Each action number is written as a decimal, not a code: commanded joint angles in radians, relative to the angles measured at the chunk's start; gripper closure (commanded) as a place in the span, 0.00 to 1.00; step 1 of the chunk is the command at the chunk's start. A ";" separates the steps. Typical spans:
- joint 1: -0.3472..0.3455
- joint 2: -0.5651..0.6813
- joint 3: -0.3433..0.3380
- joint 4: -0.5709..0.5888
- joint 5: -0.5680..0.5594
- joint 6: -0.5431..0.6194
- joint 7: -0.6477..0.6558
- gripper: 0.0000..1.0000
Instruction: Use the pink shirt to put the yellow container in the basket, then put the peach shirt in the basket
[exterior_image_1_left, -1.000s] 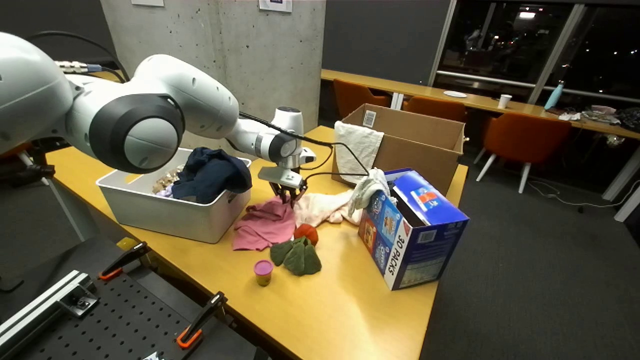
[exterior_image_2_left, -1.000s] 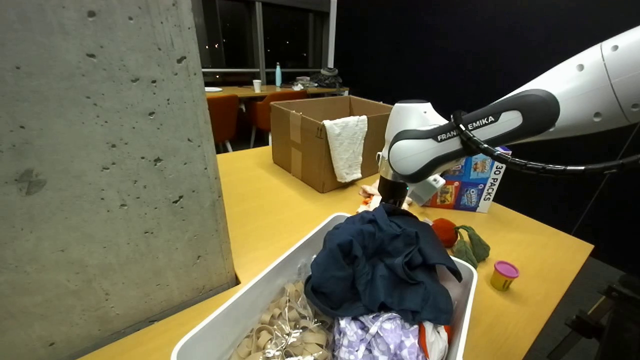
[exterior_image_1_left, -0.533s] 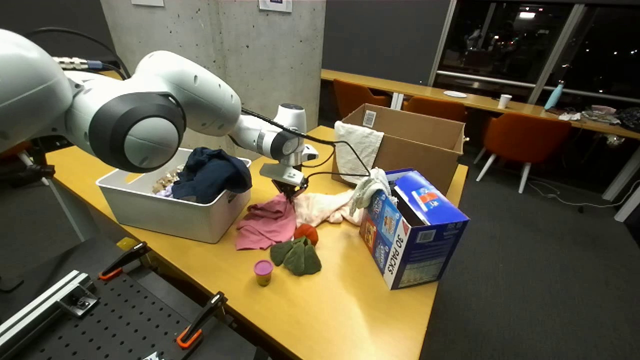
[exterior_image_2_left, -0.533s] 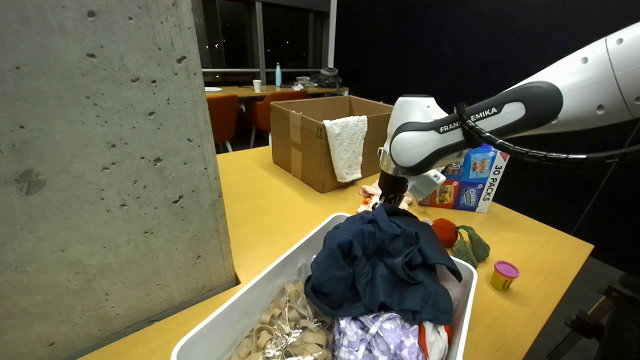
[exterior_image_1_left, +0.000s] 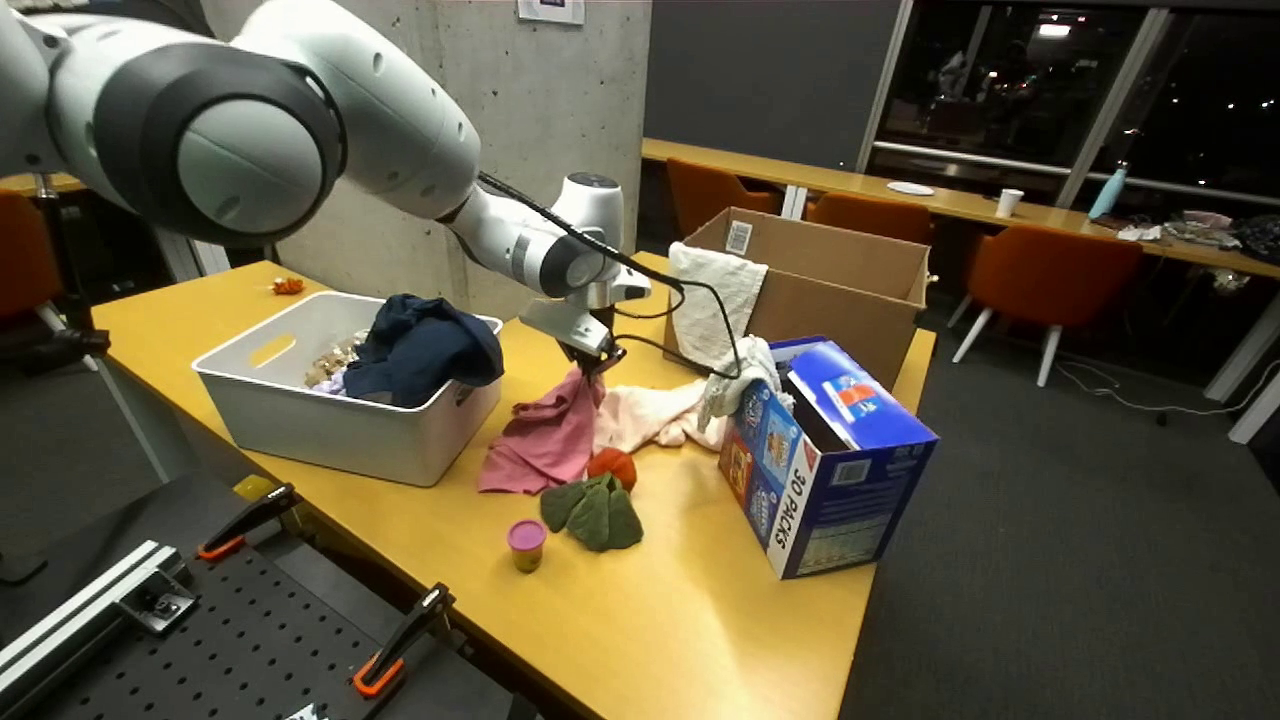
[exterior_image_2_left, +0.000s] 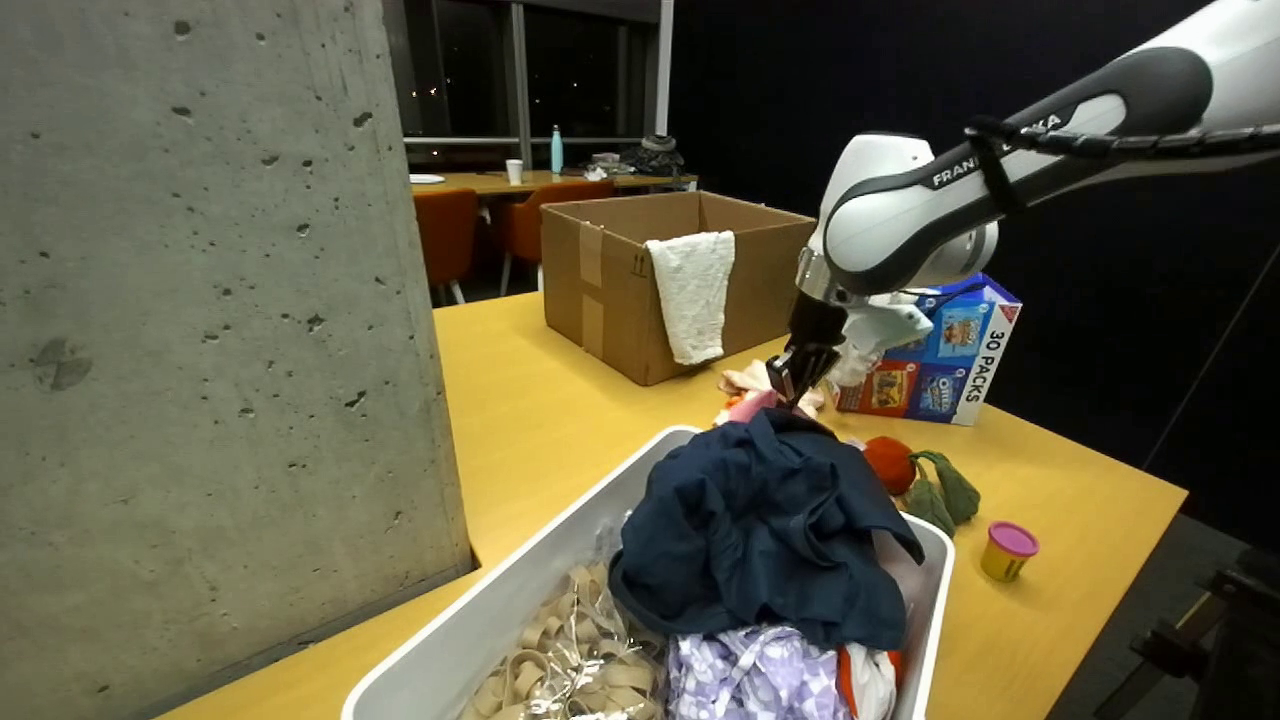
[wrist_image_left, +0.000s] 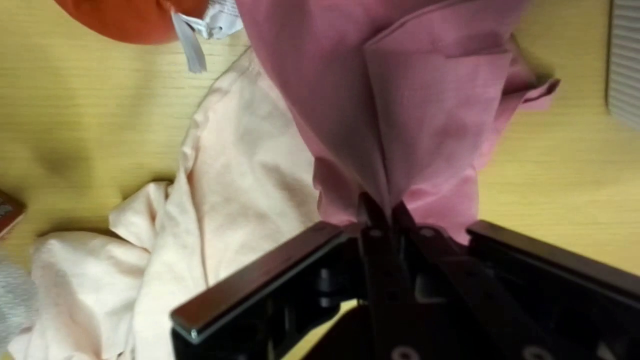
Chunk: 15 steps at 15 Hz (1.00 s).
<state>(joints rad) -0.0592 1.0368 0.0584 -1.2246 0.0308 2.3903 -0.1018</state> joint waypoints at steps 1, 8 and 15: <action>-0.016 -0.172 -0.009 -0.236 0.038 0.086 0.056 0.99; -0.021 -0.407 -0.062 -0.581 0.084 0.221 0.184 0.99; -0.032 -0.673 -0.167 -0.965 0.081 0.312 0.262 0.99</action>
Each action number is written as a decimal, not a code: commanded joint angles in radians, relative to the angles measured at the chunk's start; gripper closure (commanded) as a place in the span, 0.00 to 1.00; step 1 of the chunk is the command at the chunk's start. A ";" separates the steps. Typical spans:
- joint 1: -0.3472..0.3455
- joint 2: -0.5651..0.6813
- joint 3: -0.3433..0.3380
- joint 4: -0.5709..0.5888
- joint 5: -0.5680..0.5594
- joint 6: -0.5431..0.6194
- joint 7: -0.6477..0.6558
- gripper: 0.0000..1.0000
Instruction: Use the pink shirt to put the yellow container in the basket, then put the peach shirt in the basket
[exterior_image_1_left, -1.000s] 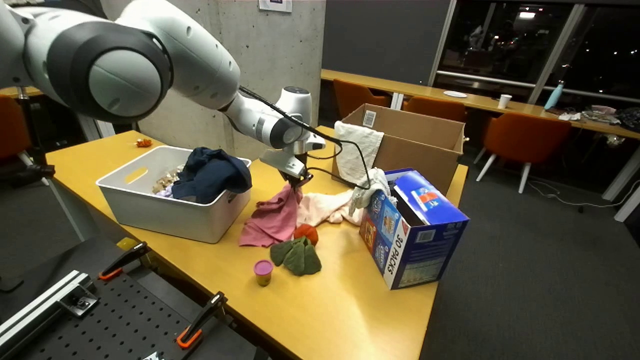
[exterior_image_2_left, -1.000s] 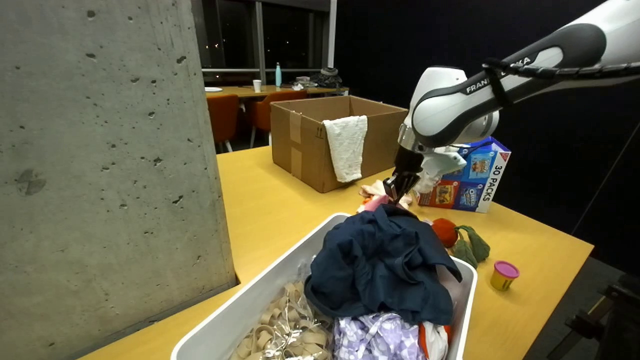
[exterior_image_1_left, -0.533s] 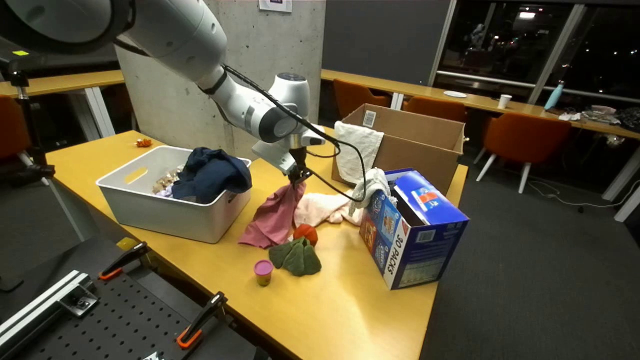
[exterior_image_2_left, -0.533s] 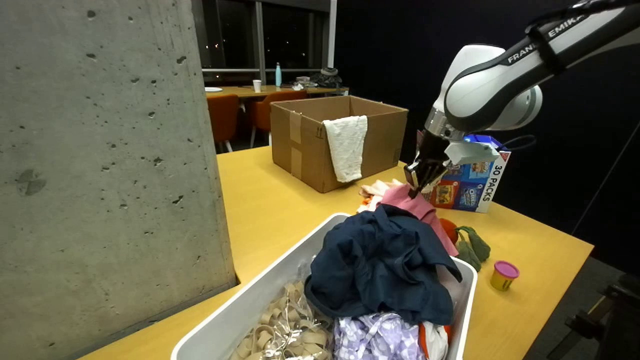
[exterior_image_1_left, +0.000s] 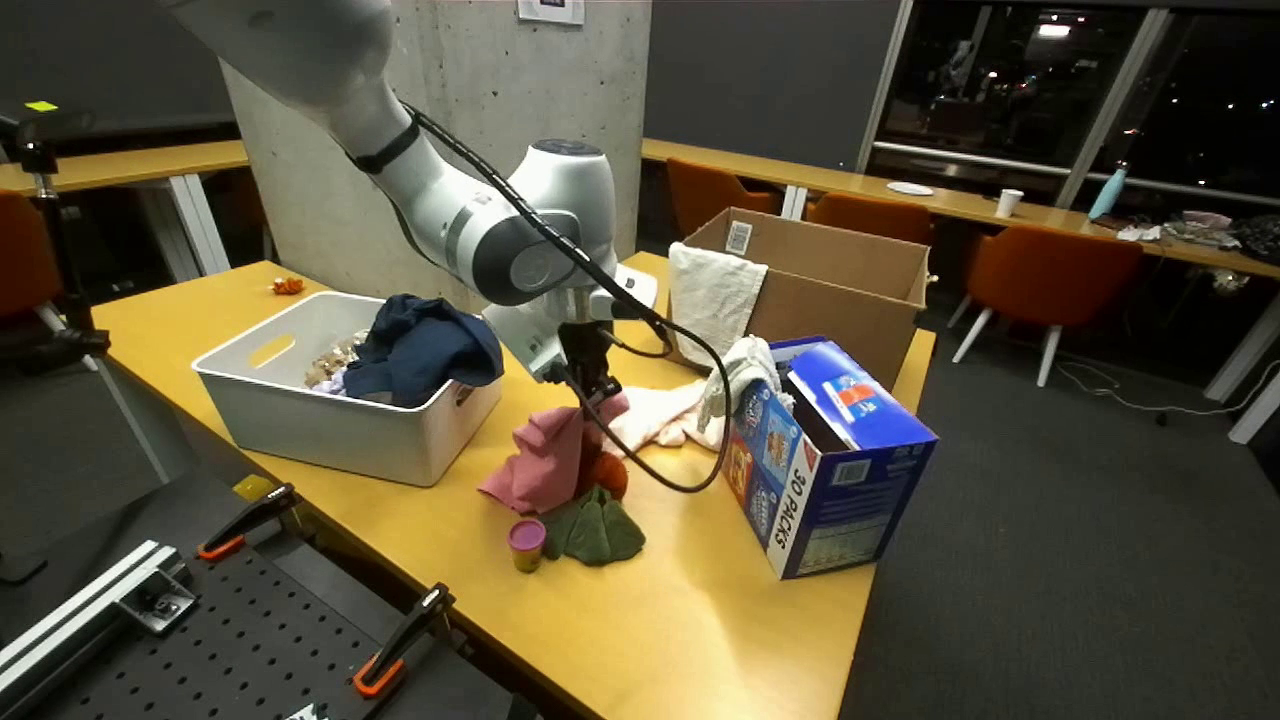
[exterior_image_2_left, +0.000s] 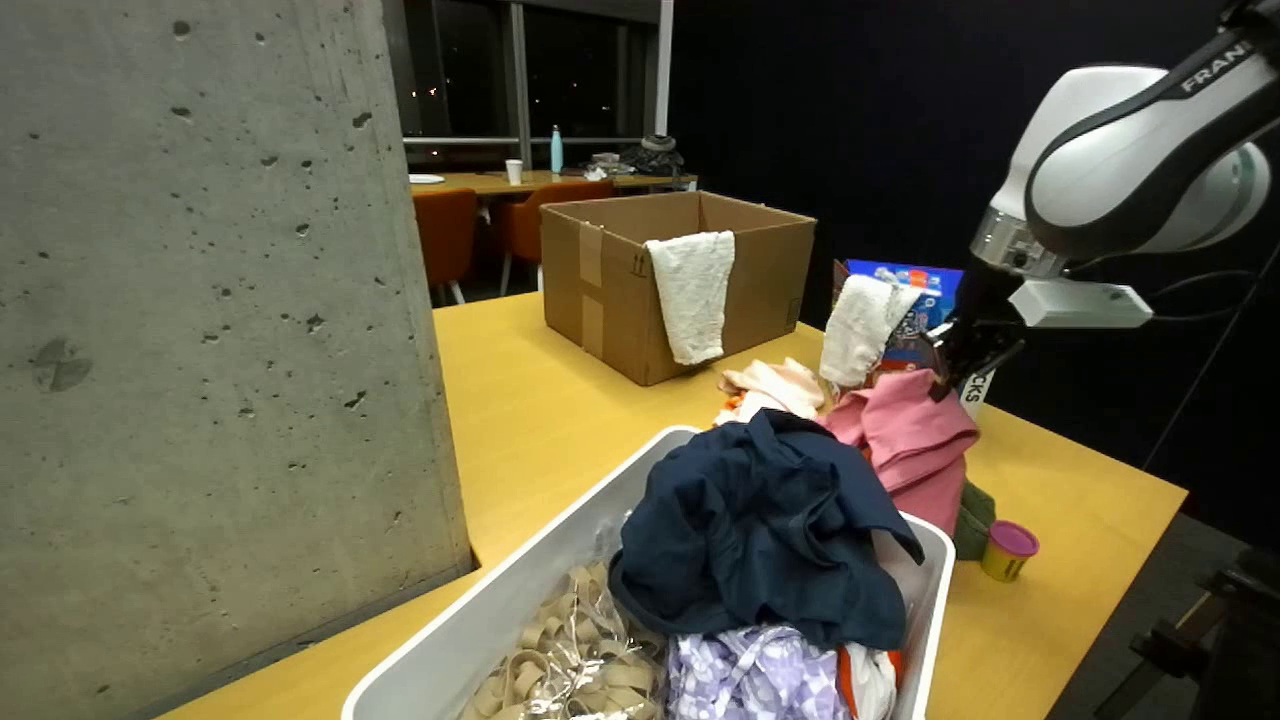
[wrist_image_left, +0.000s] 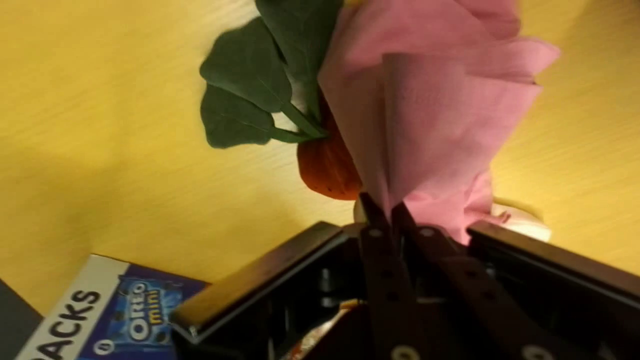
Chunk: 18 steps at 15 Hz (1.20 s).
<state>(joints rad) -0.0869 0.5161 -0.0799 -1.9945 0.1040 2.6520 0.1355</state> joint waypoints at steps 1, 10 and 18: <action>-0.004 -0.181 -0.041 -0.240 0.005 0.059 0.035 0.99; -0.007 -0.263 -0.079 -0.383 0.000 0.085 0.085 0.99; 0.005 -0.318 -0.071 -0.521 0.027 0.121 0.159 0.79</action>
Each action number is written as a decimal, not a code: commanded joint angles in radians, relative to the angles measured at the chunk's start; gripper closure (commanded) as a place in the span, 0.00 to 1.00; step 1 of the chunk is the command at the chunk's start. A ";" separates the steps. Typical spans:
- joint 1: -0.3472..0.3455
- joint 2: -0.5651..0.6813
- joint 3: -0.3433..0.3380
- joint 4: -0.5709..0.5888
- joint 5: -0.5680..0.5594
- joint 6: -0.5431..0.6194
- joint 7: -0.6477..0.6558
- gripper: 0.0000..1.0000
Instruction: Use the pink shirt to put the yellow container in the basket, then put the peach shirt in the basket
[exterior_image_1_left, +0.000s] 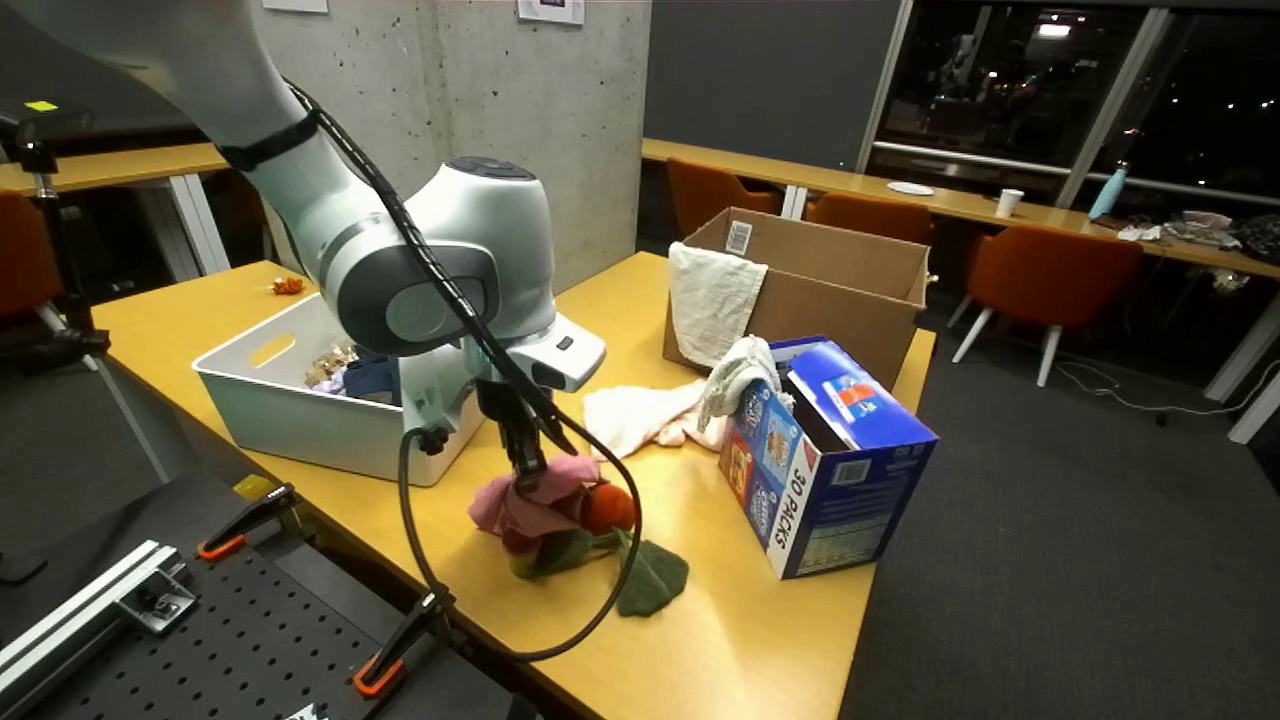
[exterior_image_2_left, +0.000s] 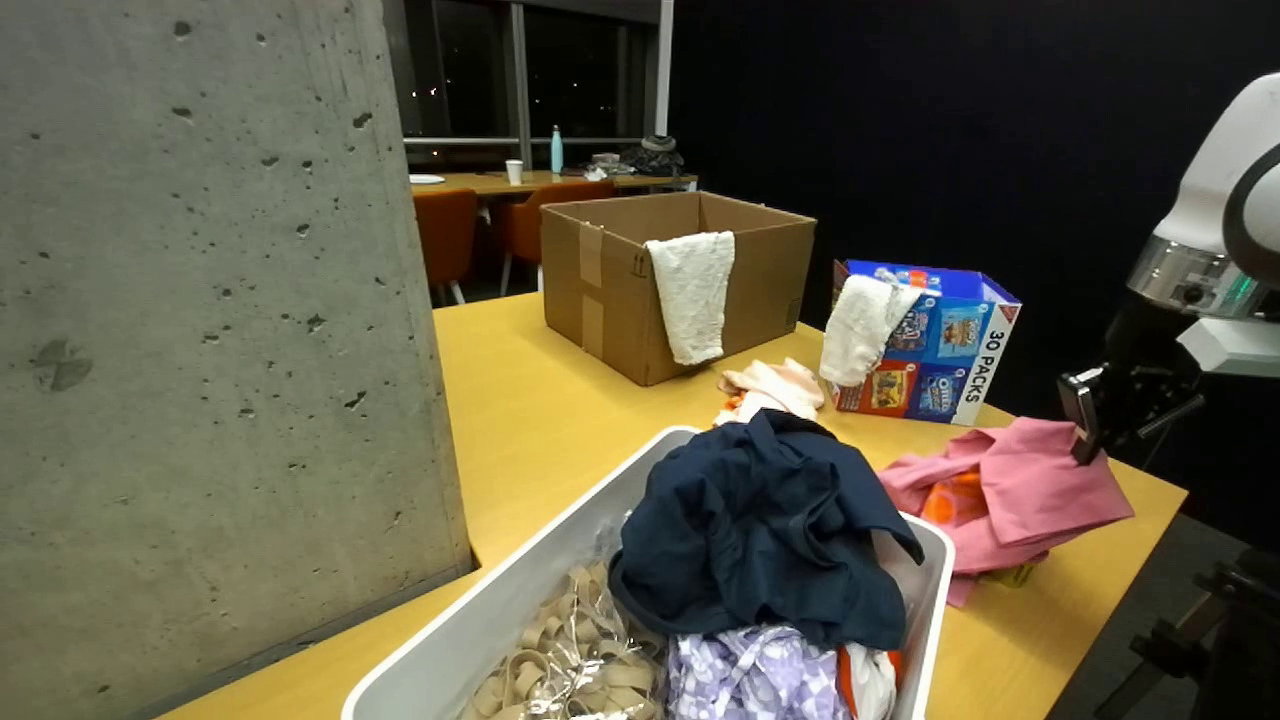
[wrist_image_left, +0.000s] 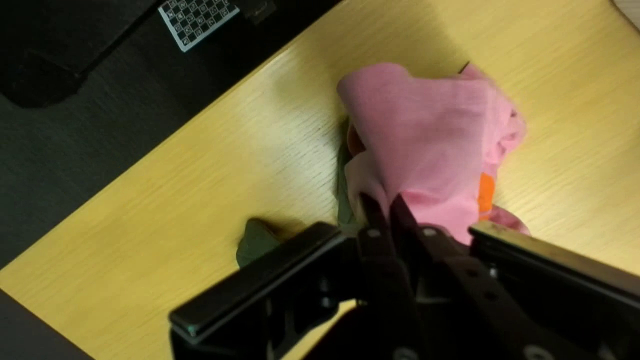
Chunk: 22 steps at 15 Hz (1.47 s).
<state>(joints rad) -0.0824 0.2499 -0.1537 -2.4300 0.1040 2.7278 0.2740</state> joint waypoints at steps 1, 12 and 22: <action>-0.010 -0.054 0.007 -0.106 0.045 0.053 0.016 0.69; -0.005 -0.108 -0.011 -0.100 0.036 0.005 0.051 0.00; -0.029 0.131 0.160 0.104 0.240 0.036 -0.110 0.00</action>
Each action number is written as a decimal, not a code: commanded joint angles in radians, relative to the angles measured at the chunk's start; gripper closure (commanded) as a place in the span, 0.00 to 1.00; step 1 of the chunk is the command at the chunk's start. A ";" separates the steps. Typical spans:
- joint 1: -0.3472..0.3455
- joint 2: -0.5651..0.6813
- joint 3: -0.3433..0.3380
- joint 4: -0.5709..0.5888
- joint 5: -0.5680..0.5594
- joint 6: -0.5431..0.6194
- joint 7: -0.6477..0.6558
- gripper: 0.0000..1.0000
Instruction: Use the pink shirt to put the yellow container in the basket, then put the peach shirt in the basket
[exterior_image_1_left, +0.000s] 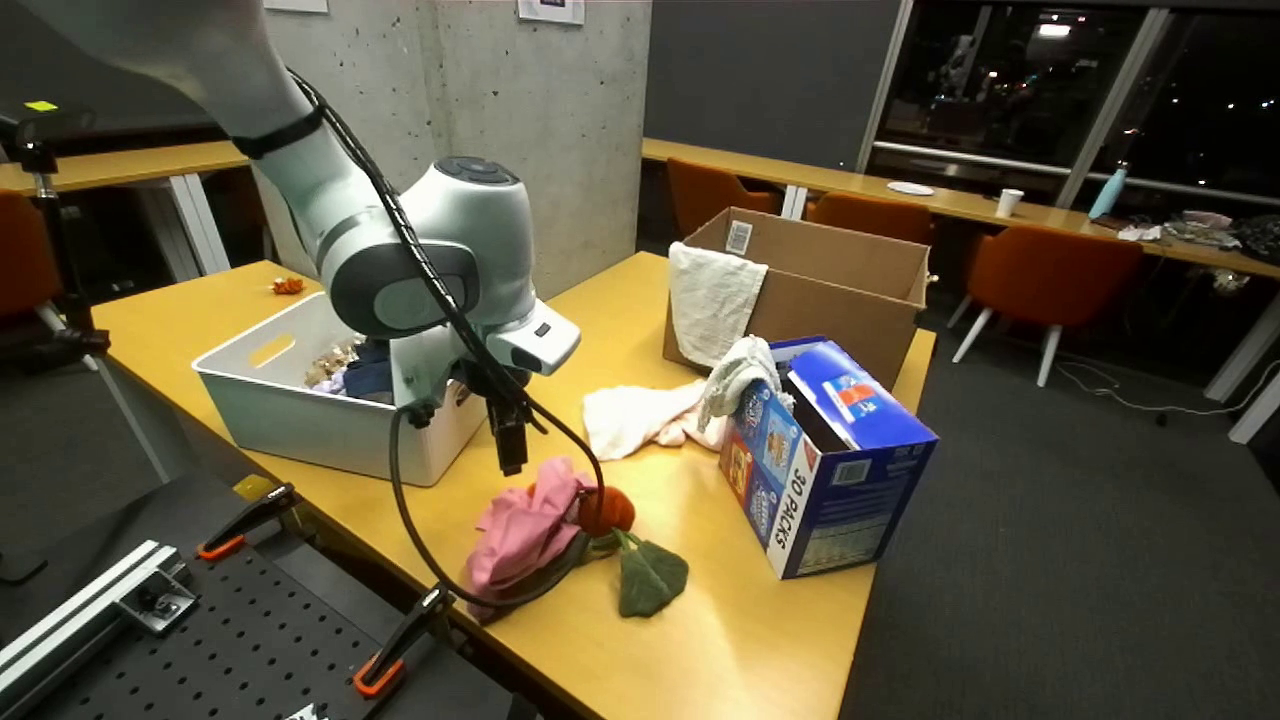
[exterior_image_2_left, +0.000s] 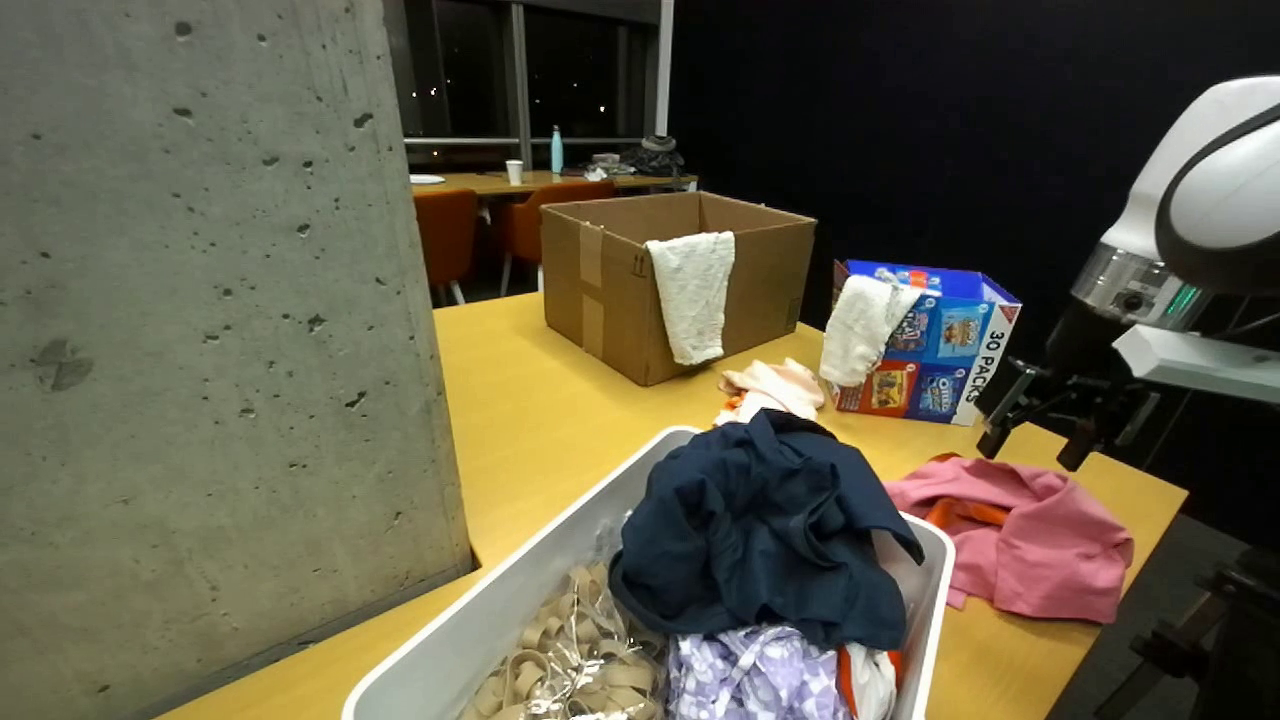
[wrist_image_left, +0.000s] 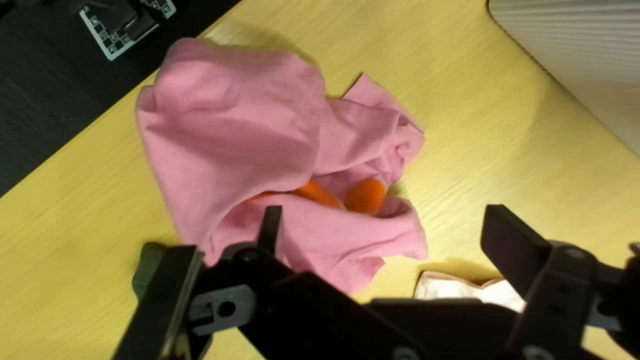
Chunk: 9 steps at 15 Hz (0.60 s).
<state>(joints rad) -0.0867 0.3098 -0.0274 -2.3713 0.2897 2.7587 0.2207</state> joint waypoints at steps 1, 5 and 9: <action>-0.030 0.083 0.037 0.043 0.063 0.011 -0.063 0.00; -0.049 0.125 0.030 0.046 0.059 -0.003 -0.067 0.00; -0.071 0.135 0.026 0.031 0.059 -0.002 -0.065 0.00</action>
<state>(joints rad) -0.1323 0.4389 -0.0103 -2.3439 0.3220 2.7659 0.1840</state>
